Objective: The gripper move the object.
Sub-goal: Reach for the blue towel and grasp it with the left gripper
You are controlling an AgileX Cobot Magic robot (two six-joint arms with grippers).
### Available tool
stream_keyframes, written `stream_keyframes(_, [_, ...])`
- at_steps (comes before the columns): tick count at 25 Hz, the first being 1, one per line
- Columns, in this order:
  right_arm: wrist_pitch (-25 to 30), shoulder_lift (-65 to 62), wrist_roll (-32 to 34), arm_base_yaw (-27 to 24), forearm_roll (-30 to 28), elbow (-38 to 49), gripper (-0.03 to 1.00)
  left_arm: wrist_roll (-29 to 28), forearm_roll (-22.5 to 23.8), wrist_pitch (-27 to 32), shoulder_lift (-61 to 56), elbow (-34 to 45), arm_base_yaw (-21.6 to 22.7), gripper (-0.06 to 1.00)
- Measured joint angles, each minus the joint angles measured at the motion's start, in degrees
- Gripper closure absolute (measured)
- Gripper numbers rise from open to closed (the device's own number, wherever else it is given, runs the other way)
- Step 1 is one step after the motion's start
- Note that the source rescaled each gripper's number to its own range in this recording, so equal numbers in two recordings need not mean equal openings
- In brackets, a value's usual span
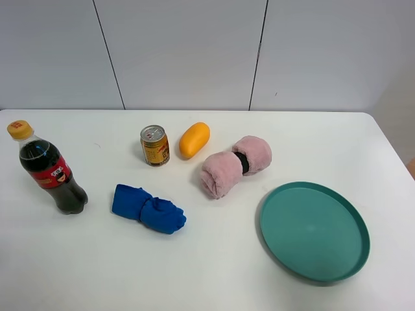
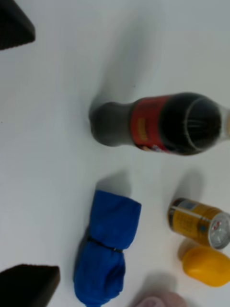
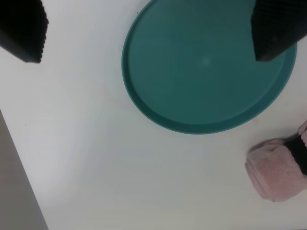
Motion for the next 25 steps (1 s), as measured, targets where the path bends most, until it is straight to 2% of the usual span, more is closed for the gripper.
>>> stream_keyframes(4, [0.0, 0.0, 0.0, 0.0, 0.0, 0.0, -0.03, 14.41, -4.92, -0.54, 10.38, -7.41, 0.0, 0.04])
stream_keyframes(6, [0.0, 0.0, 0.0, 0.0, 0.0, 0.0, -0.03, 22.27, -9.93, -0.61, 15.83, -11.18, 0.0, 0.04])
stream_keyframes(9, [0.0, 0.0, 0.0, 0.0, 0.0, 0.0, -0.03, 30.18, -18.13, -0.38, 24.31, -16.12, 0.0, 0.04])
stream_keyframes(11, [0.0, 0.0, -0.06, 0.0, 0.0, 0.0, -0.03, 36.41, -21.45, 0.42, 29.88, -19.04, 0.0, 0.04])
stream_keyframes(16, [0.0, 0.0, -0.13, 0.0, 0.0, 0.0, -0.03, 53.57, -22.87, 0.99, 41.88, -25.06, -0.59, 0.06])
stream_keyframes(18, [0.0, 0.0, -0.13, 0.0, 0.0, 0.0, -0.03, 58.57, -23.63, 0.99, 45.52, -27.04, -2.04, 0.08])
stream_keyframes(22, [0.0, 0.0, -0.13, 0.0, 0.0, 0.0, -0.03, 61.86, -23.9, -0.29, 52.36, -30.32, -6.9, 0.1])
stream_keyframes(25, [0.0, 0.0, -0.13, 0.0, 0.0, 0.0, -0.03, 62.01, -20.23, -2.11, 57.81, -31.43, -11.67, 0.1])
